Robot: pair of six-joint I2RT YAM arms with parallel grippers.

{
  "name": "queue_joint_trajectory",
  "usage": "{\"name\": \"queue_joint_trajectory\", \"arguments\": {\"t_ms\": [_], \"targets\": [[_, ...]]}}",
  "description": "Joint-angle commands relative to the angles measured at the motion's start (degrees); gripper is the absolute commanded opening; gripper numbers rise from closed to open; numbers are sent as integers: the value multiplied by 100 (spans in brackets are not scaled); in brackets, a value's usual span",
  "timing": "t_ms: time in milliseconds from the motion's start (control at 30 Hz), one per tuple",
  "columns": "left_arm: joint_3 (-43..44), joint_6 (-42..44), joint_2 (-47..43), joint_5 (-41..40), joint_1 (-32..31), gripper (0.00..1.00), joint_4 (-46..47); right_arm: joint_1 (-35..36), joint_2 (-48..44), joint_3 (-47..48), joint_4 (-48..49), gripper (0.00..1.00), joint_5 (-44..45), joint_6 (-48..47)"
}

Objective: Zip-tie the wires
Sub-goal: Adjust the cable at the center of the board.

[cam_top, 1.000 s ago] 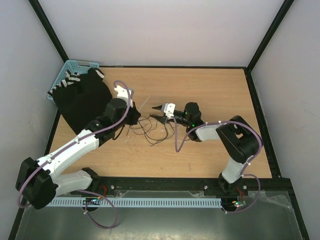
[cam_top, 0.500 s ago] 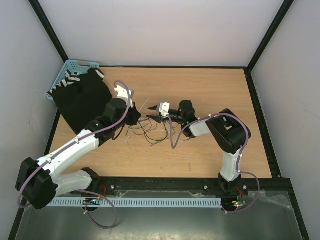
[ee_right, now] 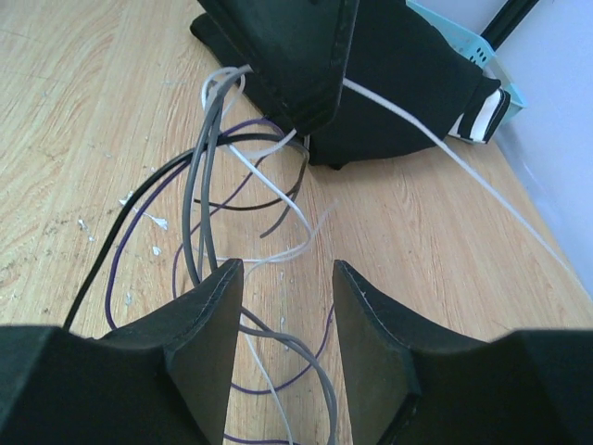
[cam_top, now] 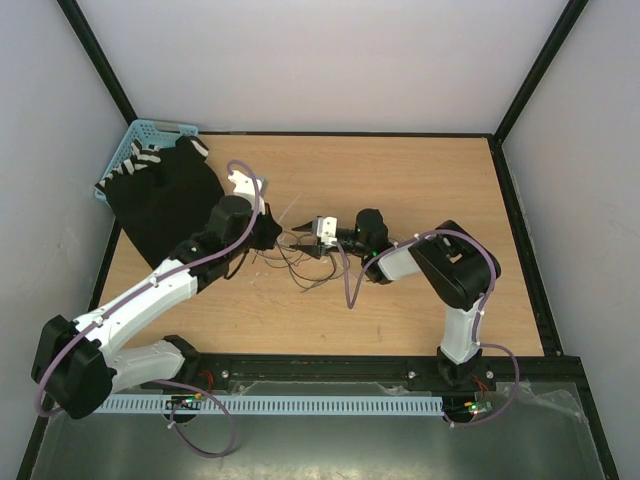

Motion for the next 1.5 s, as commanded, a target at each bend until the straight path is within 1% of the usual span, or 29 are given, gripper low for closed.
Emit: {"name": "queue_joint_trajectory", "arguments": {"t_ms": [0, 333, 400, 467, 533, 567, 633, 733, 767, 900, 1067, 1200, 1467], "targets": [[-33, 19, -23, 66, 42, 0, 212, 76, 66, 99, 504, 54, -110, 221], [-25, -11, 52, 147, 42, 0, 260, 230, 180, 259, 953, 53, -20, 523], [-33, -14, 42, 153, 42, 0, 274, 260, 224, 306, 995, 52, -33, 563], [-34, -18, 38, 155, 42, 0, 283, 292, 259, 358, 996, 49, -34, 573], [-43, -15, 29, 157, 42, 0, 283, 317, 284, 379, 997, 43, -58, 584], [-50, -17, 24, 147, 42, 0, 283, 325, 285, 381, 997, 38, -62, 592], [-65, -20, 0, 119, 43, 0, 282, 327, 247, 333, 997, 25, -34, 590], [-121, -34, -88, 76, 87, 0, 283, 325, 118, 154, 984, 4, 32, 546], [-156, -51, -149, 69, 116, 0, 282, 317, 63, 86, 980, 0, 60, 537], [-285, -102, -322, 115, 279, 0, 283, 308, -203, -119, 859, 0, 234, 543], [-337, -96, -345, 167, 355, 0, 279, 306, -585, -235, 453, 0, 731, 621], [-351, -117, -322, 198, 397, 0, 282, 302, -846, -378, 379, 0, 1002, 656], [-368, -159, -312, 191, 421, 0, 283, 302, -1095, -515, 340, 0, 1180, 787]]}}
